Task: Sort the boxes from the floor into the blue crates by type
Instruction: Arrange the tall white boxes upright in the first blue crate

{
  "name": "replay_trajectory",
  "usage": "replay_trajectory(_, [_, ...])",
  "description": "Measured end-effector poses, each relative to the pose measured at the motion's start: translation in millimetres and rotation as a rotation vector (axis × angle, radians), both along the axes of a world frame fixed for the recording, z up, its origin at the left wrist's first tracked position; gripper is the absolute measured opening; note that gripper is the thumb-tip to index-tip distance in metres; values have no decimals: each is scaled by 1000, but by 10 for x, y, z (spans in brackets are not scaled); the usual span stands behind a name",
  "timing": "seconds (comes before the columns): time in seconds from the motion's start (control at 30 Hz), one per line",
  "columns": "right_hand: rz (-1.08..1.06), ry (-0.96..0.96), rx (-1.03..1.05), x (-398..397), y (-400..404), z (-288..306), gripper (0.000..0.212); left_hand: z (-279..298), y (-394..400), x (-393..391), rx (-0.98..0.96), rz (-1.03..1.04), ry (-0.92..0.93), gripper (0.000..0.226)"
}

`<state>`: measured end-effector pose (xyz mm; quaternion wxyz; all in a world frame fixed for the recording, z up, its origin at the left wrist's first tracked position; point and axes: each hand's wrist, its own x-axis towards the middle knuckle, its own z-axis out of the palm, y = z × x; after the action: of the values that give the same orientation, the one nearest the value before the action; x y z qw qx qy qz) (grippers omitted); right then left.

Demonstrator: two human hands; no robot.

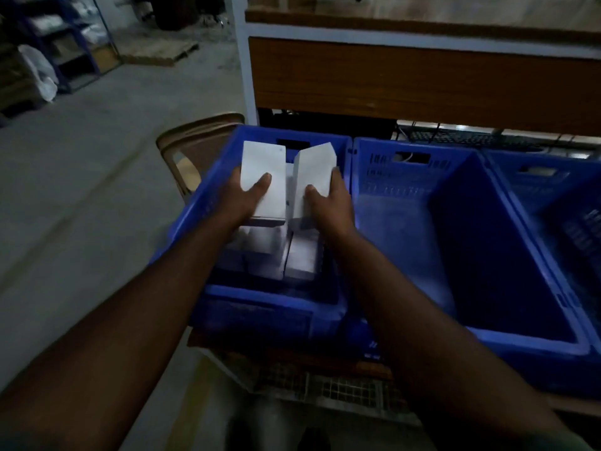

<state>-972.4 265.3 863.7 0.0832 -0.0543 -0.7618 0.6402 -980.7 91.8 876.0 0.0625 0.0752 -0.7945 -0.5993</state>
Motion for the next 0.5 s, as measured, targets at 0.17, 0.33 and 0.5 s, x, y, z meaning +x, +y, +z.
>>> replay_trajectory(0.17, [-90,-180,247,-509,-189,-222,65,-278,47,-462,-188,-40,-119,69])
replay_trajectory(0.33, [-176,-365,251,-804,-281,-429,41,-524,-37,-770,-186,-78,-175,66])
replay_trajectory(0.5, [-276,-400,182,-1048,-335,-641,38,-719,-120,-900,-173,-78,-153,57])
